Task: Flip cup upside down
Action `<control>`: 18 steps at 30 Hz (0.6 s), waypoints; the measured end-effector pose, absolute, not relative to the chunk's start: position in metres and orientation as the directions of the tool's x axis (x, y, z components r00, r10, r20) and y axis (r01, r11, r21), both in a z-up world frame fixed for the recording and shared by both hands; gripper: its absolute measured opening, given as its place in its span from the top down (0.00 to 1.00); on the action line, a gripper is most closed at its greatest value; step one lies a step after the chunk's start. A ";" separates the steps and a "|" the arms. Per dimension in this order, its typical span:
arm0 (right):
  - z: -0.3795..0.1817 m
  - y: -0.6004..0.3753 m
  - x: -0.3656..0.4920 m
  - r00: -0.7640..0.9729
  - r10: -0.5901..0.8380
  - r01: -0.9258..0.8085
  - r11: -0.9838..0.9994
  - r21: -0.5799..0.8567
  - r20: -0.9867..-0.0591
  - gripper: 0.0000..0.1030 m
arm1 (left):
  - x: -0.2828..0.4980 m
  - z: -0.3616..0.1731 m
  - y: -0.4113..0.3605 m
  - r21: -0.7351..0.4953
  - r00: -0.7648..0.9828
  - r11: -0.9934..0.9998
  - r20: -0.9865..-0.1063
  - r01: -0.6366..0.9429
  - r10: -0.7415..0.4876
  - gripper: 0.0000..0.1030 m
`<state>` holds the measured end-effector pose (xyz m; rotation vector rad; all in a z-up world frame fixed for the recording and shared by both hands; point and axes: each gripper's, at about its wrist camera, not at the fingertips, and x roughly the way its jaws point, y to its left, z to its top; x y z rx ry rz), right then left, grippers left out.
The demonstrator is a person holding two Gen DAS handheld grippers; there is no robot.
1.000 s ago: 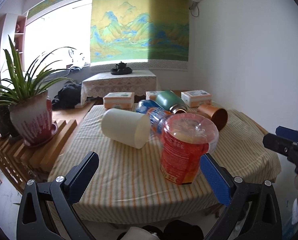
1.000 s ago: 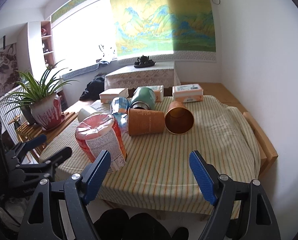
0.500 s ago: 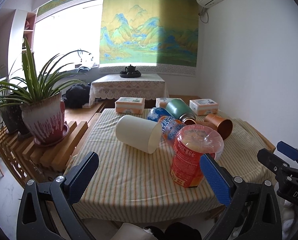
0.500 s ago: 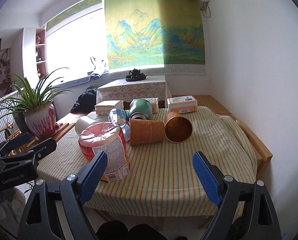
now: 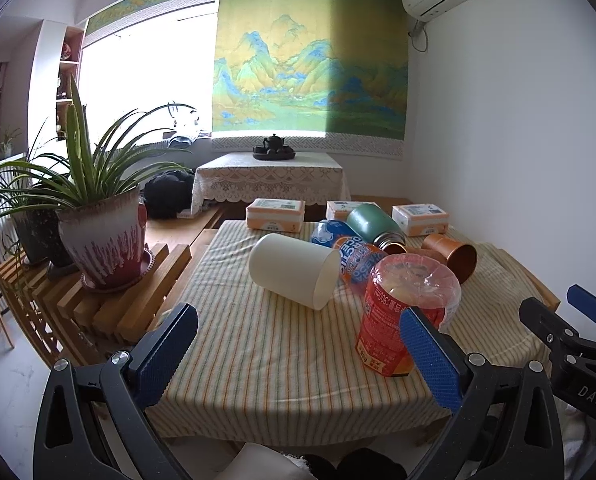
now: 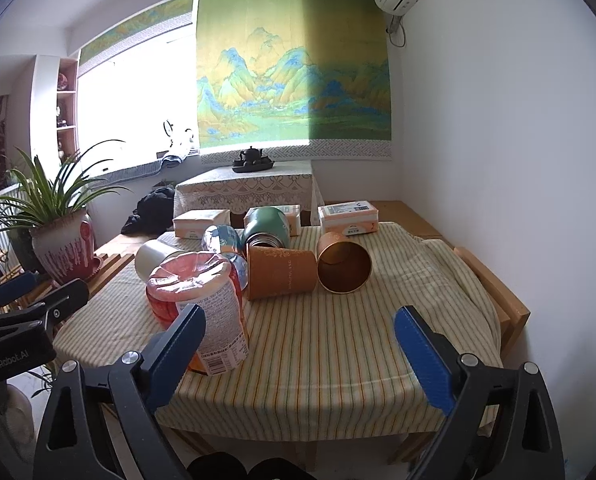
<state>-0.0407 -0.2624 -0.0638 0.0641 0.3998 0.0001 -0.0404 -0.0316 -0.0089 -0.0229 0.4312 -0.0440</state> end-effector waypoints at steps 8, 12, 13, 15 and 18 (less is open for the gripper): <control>-0.060 -0.261 -0.041 0.926 -0.007 0.030 0.998 0.055 -0.376 0.09 | -0.041 -0.009 -0.033 -0.028 0.909 0.999 -0.413 0.036 -0.044 0.01; -0.061 -0.261 -0.041 0.927 -0.005 0.028 0.998 0.054 -0.376 0.09 | -0.040 -0.009 -0.033 -0.028 0.910 0.999 -0.413 0.038 -0.046 0.01; -0.060 -0.261 -0.041 0.927 -0.006 0.028 0.998 0.054 -0.374 0.09 | -0.040 -0.008 -0.034 -0.027 0.910 0.999 -0.412 0.038 -0.045 0.01; -0.060 -0.260 -0.041 0.928 -0.007 0.029 0.998 0.052 -0.372 0.09 | -0.039 -0.008 -0.034 -0.027 0.909 0.999 -0.414 0.040 -0.047 0.01; -0.060 -0.260 -0.041 0.928 -0.007 0.029 0.998 0.055 -0.373 0.09 | -0.039 -0.008 -0.035 -0.027 0.909 0.999 -0.413 0.040 -0.048 0.01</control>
